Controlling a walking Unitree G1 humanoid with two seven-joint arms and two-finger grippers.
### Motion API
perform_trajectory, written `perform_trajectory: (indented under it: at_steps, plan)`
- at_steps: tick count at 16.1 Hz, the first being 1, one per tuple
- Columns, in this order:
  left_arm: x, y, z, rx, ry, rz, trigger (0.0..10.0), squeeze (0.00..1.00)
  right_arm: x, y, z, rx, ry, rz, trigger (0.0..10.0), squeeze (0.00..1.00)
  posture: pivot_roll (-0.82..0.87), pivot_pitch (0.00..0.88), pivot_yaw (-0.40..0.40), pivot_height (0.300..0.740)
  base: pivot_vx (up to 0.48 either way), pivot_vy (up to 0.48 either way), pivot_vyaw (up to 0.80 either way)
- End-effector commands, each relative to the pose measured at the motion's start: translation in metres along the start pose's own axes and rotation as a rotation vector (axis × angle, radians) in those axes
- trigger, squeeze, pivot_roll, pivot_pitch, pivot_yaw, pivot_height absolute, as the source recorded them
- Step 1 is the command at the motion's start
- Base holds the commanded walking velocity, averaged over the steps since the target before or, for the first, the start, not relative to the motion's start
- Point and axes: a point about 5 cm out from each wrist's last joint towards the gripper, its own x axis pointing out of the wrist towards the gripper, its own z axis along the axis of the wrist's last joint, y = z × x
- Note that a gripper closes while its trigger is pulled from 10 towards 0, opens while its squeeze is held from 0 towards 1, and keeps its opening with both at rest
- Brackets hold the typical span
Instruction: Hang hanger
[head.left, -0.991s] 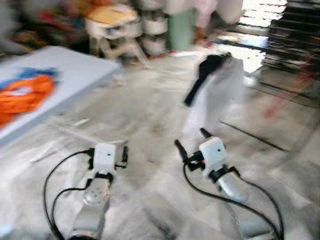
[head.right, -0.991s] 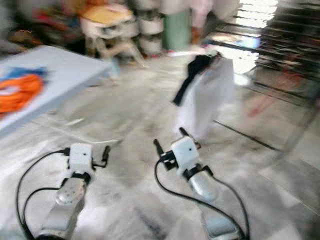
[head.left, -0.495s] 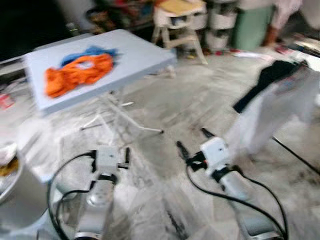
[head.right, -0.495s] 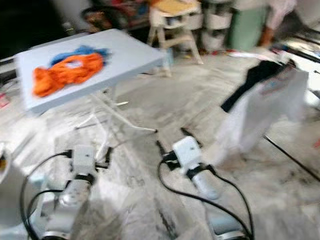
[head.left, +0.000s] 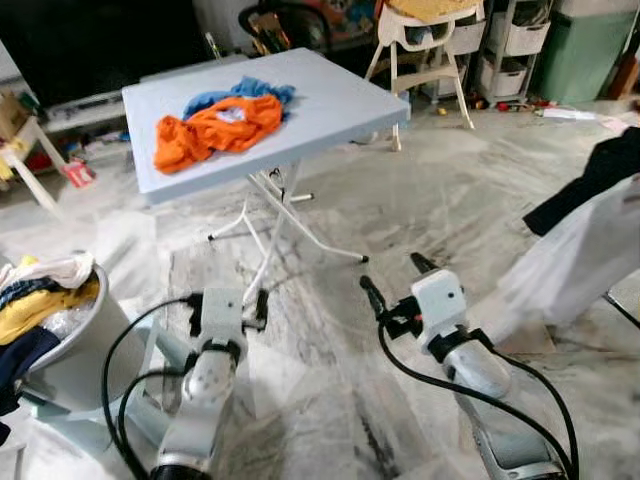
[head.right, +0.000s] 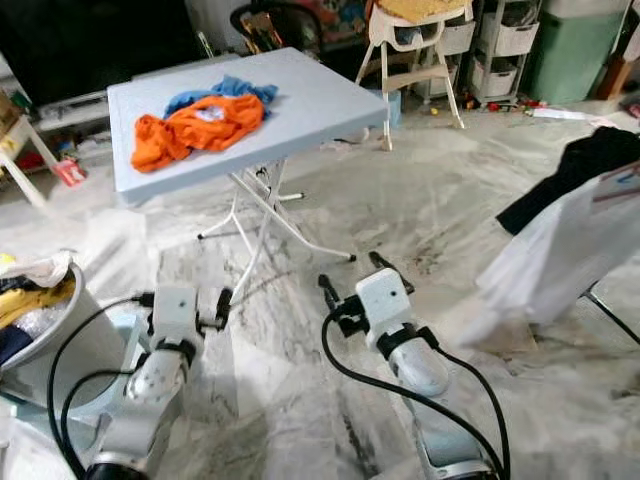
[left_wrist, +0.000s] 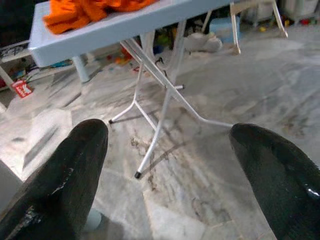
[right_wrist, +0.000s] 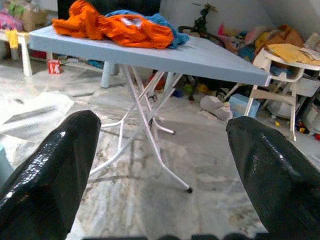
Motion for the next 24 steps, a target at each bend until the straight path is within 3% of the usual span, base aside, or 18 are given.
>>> perform_trajectory:
  at_steps: [1, 3, 5, 7, 8, 11, 12, 13, 16, 19, 21, 24]
  plan:
    - [-0.002, 0.012, -0.007, 0.011, 0.029, 0.037, 10.0, 0.0, 0.004, 0.007, 0.007, 0.012, -0.032, 0.027, 10.0, 0.0, -0.13, 0.0, 0.069, 0.74, 0.0, 0.48, 0.0]
    - [-0.002, 0.012, -0.007, 0.011, 0.03, 0.042, 10.0, 0.0, 0.004, 0.003, 0.009, 0.015, -0.041, -0.003, 10.0, 0.0, -0.14, 0.0, 0.066, 0.74, 0.0, 0.48, 0.0]
    - [-0.004, 0.013, -0.01, 0.016, 0.035, 0.045, 10.0, 0.0, 0.002, -0.012, 0.003, 0.06, -0.022, -0.122, 10.0, 0.0, -0.13, 0.0, 0.067, 0.74, 0.0, 0.48, 0.0]
    - [-0.008, 0.017, -0.012, 0.03, 0.044, 0.043, 10.0, 0.0, -0.007, -0.026, -0.012, 0.114, 0.033, -0.23, 10.0, 0.0, -0.12, 0.0, 0.076, 0.74, 0.0, 0.48, 0.0]
    - [-0.01, 0.019, -0.013, 0.036, 0.046, 0.047, 10.0, 0.0, -0.012, -0.03, -0.017, 0.095, 0.054, -0.26, 10.0, 0.0, -0.1, 0.001, 0.076, 0.74, 0.0, 0.48, 0.0]
    - [-0.025, 0.034, -0.019, 0.07, 0.066, 0.115, 10.0, 0.0, -0.024, -0.044, -0.03, 0.105, 0.119, -0.374, 10.0, 0.0, -0.08, 0.019, 0.062, 0.74, 0.0, 0.48, 0.0]
    - [-0.031, 0.044, -0.018, 0.064, 0.067, 0.157, 10.0, 0.0, -0.022, -0.044, -0.029, 0.109, 0.117, -0.377, 10.0, 0.0, -0.06, 0.039, 0.036, 0.74, 0.0, 0.48, 0.0]
    - [-0.047, 0.063, -0.026, 0.086, 0.09, 0.238, 10.0, 0.0, -0.01, -0.031, -0.029, 0.132, 0.118, -0.326, 10.0, 0.0, -0.01, 0.022, -0.013, 0.74, 0.0, 0.48, 0.0]
    - [-0.057, 0.068, -0.028, 0.09, 0.113, 0.316, 10.0, 0.0, 0.004, -0.015, -0.027, 0.119, 0.107, -0.197, 10.0, 0.0, 0.05, 0.028, -0.033, 0.74, 0.0, 0.48, 0.0]
    - [-0.057, 0.071, -0.015, 0.077, 0.038, 0.271, 10.0, 0.0, 0.016, -0.021, -0.021, 0.16, 0.074, -0.199, 10.0, 0.0, 0.07, 0.031, -0.046, 0.74, 0.0, 0.16, 0.0]
    - [-0.06, 0.075, -0.009, 0.013, 0.02, 0.31, 10.0, 0.0, 0.019, -0.017, -0.019, 0.126, 0.053, -0.15, 10.0, 0.0, 0.08, 0.008, -0.057, 0.74, 0.0, 0.0, 0.0]
    - [-0.063, 0.062, -0.008, -0.011, 0.011, 0.275, 10.0, 0.0, 0.027, -0.013, -0.015, 0.132, 0.034, -0.116, 10.0, 0.0, 0.09, 0.013, -0.077, 0.74, 0.339, 0.0, 0.73]
